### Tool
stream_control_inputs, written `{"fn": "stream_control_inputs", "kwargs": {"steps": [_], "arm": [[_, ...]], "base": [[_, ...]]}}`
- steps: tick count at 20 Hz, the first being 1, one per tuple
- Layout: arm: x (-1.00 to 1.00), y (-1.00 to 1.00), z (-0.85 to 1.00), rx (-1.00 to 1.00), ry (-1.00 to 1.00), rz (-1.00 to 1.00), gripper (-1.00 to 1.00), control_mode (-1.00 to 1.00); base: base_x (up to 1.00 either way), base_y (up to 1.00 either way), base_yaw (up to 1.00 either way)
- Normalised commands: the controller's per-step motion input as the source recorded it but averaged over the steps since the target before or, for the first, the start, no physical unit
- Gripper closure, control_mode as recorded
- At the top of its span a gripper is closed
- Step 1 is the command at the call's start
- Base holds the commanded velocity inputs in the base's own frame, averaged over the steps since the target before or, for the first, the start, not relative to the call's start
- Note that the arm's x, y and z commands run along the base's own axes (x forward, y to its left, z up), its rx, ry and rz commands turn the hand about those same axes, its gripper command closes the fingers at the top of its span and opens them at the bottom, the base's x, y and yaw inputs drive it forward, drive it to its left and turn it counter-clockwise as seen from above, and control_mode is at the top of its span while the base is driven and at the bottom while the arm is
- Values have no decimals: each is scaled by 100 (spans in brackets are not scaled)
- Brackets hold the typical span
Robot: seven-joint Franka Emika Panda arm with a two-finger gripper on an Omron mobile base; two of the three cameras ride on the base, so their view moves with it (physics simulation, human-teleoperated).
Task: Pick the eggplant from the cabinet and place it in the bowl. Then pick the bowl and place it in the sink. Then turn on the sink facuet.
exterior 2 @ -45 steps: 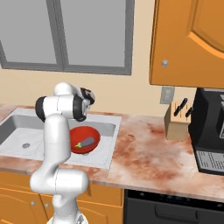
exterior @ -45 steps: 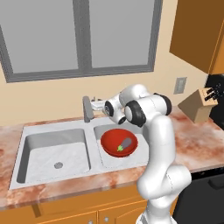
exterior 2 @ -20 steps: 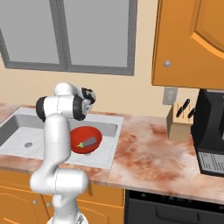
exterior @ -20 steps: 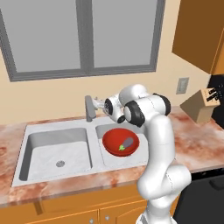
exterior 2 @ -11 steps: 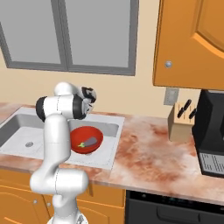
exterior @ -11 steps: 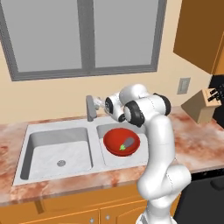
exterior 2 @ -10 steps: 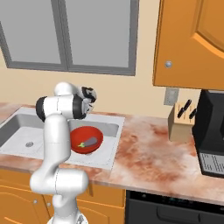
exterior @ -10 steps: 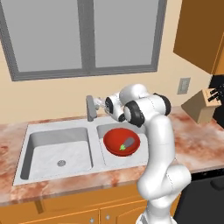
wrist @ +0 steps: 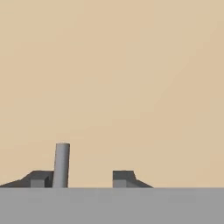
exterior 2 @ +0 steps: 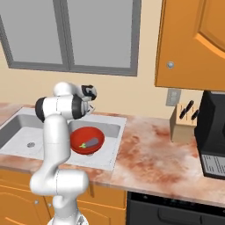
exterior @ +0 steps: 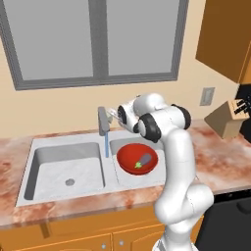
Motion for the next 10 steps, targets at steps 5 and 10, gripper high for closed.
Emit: {"fn": "stream_control_inputs", "kwargs": {"steps": [5,10], "arm": [[0,-97,-93,6,16,-9,100,-100],[-4,-35,-25,6,5,-3,100,-100]], "base": [[0,0,0],[0,0,0]]}}
